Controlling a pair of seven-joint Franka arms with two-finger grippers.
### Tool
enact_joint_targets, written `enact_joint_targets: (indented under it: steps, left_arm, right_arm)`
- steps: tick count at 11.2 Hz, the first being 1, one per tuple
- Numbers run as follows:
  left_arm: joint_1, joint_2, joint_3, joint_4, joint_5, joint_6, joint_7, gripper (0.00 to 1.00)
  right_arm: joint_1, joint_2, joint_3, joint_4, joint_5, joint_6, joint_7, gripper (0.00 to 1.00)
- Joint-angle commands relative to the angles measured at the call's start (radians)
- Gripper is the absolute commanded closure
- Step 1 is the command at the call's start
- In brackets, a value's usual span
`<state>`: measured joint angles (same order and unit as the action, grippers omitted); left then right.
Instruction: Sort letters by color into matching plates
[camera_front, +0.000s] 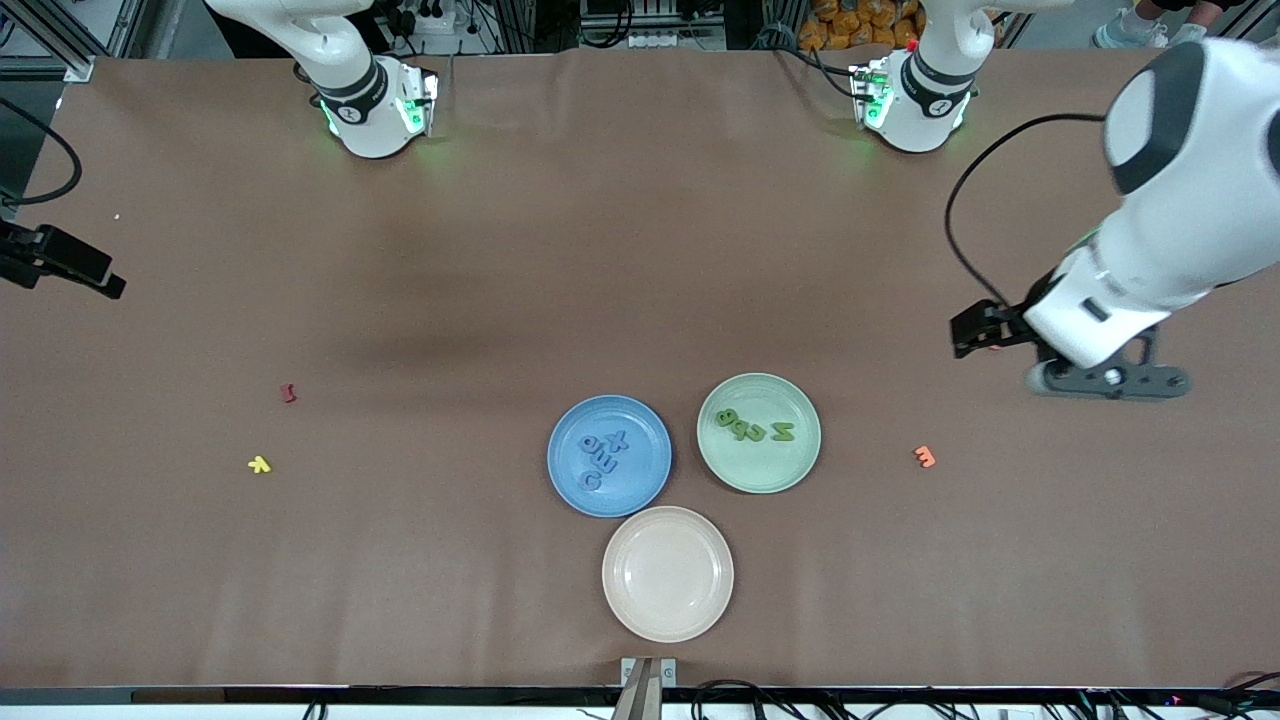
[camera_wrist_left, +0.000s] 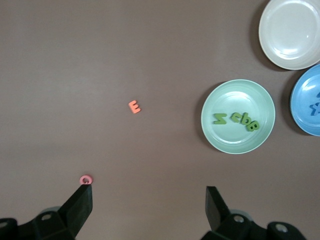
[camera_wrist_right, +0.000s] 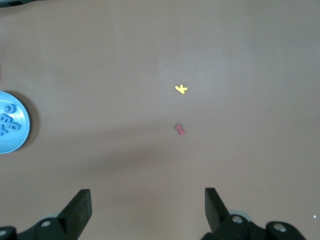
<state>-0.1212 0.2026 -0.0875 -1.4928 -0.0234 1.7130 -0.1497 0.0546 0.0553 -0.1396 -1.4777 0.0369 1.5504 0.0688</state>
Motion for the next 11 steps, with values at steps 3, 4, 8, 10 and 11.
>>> enact_joint_targets:
  steps: [3, 4, 8, 10, 11]
  left_arm:
    - [0.074, -0.100, -0.031, -0.029, 0.060, -0.030, -0.021, 0.00]
    - [0.074, -0.112, -0.038, -0.030, 0.112, -0.032, -0.022, 0.00]
    - [0.074, -0.127, -0.026, -0.029, 0.114, -0.038, -0.028, 0.00]
    - [0.074, -0.129, -0.018, -0.030, 0.109, -0.039, -0.028, 0.00]
    - [0.084, -0.137, -0.021, -0.030, 0.105, -0.039, -0.030, 0.00]
  right_arm:
    - [-0.022, -0.002, 0.021, 0.004, -0.012, 0.007, 0.014, 0.00]
    - [-0.022, -0.002, 0.021, 0.004, -0.012, 0.008, 0.013, 0.00]
    - [-0.019, -0.002, 0.021, 0.002, -0.012, 0.014, 0.013, 0.00]
    - [-0.019, -0.002, 0.021, 0.002, -0.012, 0.014, 0.013, 0.00]
    - [-0.019, -0.002, 0.021, 0.002, -0.012, 0.013, 0.013, 0.00]
